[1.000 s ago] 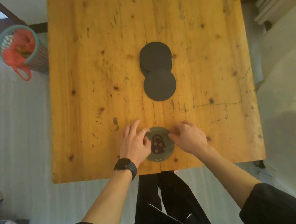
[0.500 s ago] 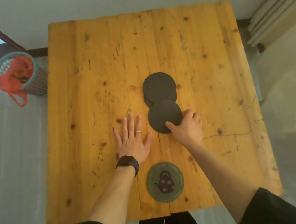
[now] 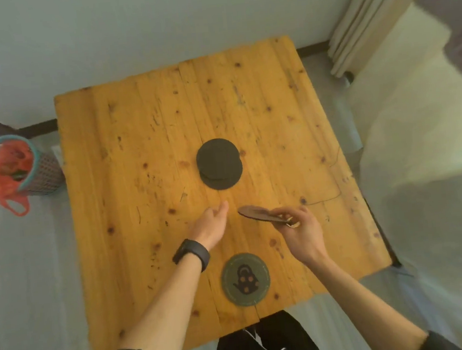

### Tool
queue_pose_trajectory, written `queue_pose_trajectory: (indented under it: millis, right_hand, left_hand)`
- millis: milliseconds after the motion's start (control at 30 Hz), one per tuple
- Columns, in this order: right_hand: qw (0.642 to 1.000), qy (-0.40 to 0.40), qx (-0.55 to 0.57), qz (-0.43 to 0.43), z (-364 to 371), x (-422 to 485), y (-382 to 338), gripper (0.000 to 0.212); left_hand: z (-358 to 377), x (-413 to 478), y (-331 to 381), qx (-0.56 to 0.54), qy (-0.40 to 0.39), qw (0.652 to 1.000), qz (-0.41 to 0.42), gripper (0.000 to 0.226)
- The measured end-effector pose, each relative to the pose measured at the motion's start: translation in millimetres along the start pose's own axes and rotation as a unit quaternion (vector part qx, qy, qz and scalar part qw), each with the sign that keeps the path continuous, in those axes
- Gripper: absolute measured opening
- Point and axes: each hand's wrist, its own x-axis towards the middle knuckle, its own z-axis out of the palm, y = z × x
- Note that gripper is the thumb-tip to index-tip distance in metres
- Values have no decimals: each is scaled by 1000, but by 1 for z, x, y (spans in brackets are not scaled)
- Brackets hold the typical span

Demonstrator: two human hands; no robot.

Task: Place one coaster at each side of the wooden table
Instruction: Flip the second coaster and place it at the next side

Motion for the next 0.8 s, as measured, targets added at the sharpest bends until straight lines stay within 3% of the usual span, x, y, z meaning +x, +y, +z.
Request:
queue_pose_trajectory:
  millis: [67, 133, 200, 300, 400, 500, 667, 800]
  right_hand:
    - [997, 40, -38, -60, -30, -30, 6, 48]
    - [990, 74, -75, -90, -59, -56, 16, 56]
    - [987, 86, -83, -111, -86, -75, 29, 57]
    - [994, 73, -35, -71, -124, -90, 48, 56]
    - [991, 68, 107, 35, -160, -91, 70, 49]
    - [956, 61, 262, 118, -195, -81, 95, 32]
    - [871, 46, 429, 235, -249, -30, 156, 22]
    - [923, 12, 328, 203, -304, 19, 192, 33]
  left_hand:
    - [8, -34, 27, -81, -118, 990, -9, 59]
    - [27, -64, 45, -169, -233, 957, -41, 45]
    - [54, -85, 58, -258, -280, 923, -47, 29]
    - [95, -101, 79, -283, -271, 919, -33, 30]
    - [128, -106, 107, -269, -260, 927, -39, 19]
    - [159, -105, 140, -272, -233, 933, -47, 27]
    - [228, -92, 204, -324, -193, 924, -70, 40]
    - [290, -93, 256, -284, -196, 934, -91, 37]
